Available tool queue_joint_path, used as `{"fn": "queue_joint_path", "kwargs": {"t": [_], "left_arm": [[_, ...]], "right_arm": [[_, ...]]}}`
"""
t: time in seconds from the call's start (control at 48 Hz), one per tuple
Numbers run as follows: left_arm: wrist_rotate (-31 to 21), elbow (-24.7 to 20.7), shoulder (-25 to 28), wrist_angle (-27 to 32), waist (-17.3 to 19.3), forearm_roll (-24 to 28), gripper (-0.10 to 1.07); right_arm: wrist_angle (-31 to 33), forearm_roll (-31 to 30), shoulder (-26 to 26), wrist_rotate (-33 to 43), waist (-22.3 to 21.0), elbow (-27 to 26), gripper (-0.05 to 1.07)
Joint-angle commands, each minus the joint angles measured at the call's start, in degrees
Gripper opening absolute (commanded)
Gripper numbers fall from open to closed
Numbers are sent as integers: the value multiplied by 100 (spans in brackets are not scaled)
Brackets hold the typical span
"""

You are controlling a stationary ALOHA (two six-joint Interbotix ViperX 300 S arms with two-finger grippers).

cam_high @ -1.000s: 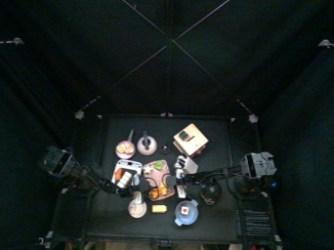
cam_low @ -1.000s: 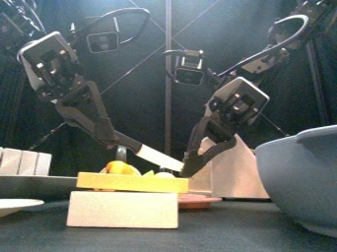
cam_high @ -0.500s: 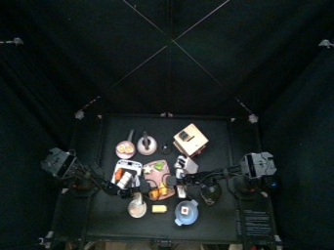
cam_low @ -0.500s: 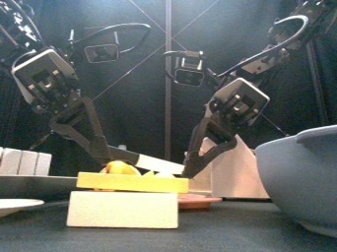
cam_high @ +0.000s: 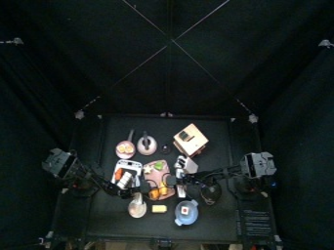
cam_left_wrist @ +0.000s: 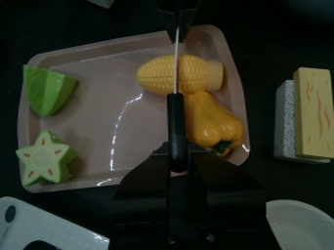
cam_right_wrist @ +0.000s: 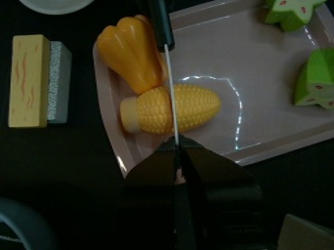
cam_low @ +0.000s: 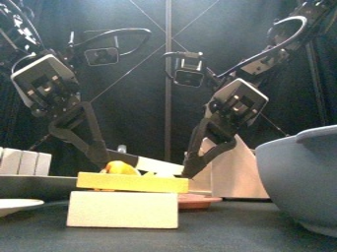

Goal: Cut corn

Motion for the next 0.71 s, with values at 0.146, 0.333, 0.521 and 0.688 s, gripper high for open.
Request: {"fn": "queue_joint_path", "kwargs": {"t": [0.146, 0.333, 0.521, 0.688], "left_arm": [[-18, -44, 35, 9, 26, -26, 34], [-18, -35, 44, 9, 26, -35, 34], [-26, -35, 132, 0, 26, -97, 34], [-26, -53, 255, -62, 26, -114, 34]], "right_arm": [[-18, 26, 26, 18, 9, -149, 40], [-18, 123, 79, 18, 9, -149, 40], [-18, 202, 167, 18, 26, -167, 40], [-18, 264, 246, 18, 26, -176, 40]]}}
